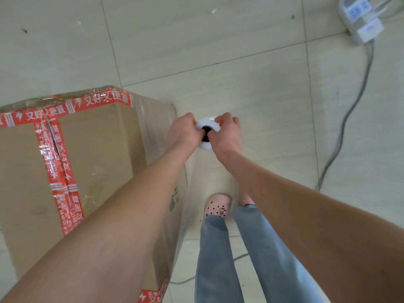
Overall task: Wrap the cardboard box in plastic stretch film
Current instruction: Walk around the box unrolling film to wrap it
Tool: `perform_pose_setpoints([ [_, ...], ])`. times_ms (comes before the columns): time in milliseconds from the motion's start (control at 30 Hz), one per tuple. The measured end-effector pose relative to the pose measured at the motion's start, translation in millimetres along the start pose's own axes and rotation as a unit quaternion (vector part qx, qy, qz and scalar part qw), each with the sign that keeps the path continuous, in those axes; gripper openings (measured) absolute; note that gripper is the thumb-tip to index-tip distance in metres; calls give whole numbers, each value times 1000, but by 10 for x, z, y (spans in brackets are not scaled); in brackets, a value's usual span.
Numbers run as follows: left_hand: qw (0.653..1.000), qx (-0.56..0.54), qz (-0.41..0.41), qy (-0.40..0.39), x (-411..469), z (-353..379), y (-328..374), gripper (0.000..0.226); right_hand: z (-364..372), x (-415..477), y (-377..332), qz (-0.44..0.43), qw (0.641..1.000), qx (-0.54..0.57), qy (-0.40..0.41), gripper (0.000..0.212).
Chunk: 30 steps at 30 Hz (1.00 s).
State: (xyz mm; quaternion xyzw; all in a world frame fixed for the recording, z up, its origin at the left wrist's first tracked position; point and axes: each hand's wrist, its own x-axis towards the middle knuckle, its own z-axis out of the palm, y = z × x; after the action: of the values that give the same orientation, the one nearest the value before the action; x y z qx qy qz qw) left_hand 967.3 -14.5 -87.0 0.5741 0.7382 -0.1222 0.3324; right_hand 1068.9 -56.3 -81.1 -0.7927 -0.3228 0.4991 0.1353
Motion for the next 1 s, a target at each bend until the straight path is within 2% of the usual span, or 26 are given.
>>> perform_pose_setpoints([
  [133, 987, -117, -113, 11, 23, -80, 1, 20, 14, 114, -170, 26, 999, 1, -23, 35],
  [200, 980, -136, -148, -7, 27, -117, 5, 30, 14, 179, -249, 16, 999, 3, -38, 34],
  [267, 990, -82, -117, -12, 30, -168, 27, 33, 9, 222, -313, 16, 999, -14, -47, 31],
  [433, 998, 47, 48, 1, 51, -313, 116, 27, 8, 247, -377, 17, 998, -25, -51, 27],
  [567, 992, 96, 80, -2, 156, -390, 138, 22, 18, 268, -436, 7, 997, -47, -61, 26],
  [767, 999, 29, 16, -16, 339, -491, 81, 13, 31, 401, -628, -48, 991, -114, -49, 36],
  [867, 999, -33, -41, 2, 414, -549, 70, 18, 70, 460, -760, -61, 992, -100, -35, 40],
  [1000, 993, -72, -98, 1, 546, -664, 10, 28, 186, 548, -935, -10, 996, -83, -23, 36],
])
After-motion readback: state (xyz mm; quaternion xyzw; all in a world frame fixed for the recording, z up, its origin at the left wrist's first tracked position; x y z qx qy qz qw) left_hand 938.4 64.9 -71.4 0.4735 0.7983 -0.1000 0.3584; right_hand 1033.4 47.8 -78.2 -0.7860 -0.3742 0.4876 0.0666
